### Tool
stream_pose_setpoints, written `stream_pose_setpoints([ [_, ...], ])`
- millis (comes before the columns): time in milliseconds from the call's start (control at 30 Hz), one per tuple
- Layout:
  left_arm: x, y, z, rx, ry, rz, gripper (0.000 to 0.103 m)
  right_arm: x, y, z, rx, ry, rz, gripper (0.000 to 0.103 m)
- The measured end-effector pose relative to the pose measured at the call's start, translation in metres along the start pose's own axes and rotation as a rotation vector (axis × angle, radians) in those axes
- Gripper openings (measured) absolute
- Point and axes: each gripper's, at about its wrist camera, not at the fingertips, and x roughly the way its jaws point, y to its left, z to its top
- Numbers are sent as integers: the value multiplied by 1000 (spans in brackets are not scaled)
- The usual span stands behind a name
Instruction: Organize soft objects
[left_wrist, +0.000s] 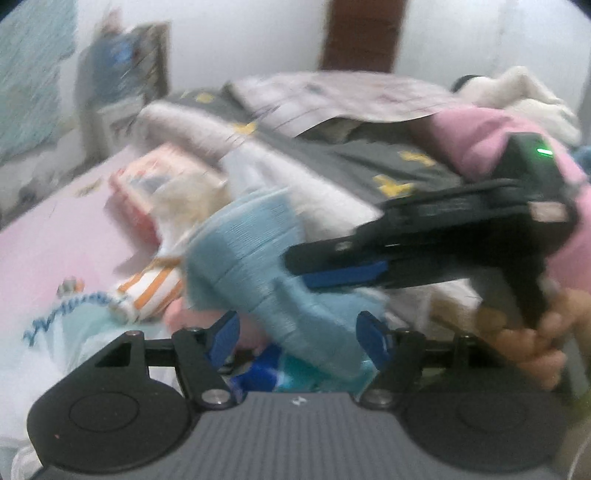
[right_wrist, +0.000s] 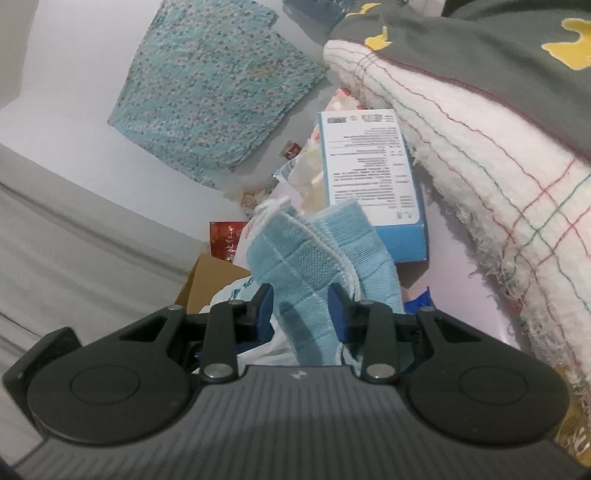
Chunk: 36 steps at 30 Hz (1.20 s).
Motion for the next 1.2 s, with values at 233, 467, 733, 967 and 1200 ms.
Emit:
stream_pose_setpoints([
  [233,22,19,9,-139,68,-43,65,0,-9,0,28,-4,1,26],
  [467,37,18,19,-144,71,-59,63,3,-16,3,48,-3,13,25],
  [733,33,17,19,-137,50,-33,38,0,-21,0,83,-4,30,25],
  [967,27,12,18,-134,33,-39,34,-2,-17,-2,86,-5,29,27],
  [1200,34,4,22,-115,80,-17,25,-1,-23,-1,132,-5,41,29],
])
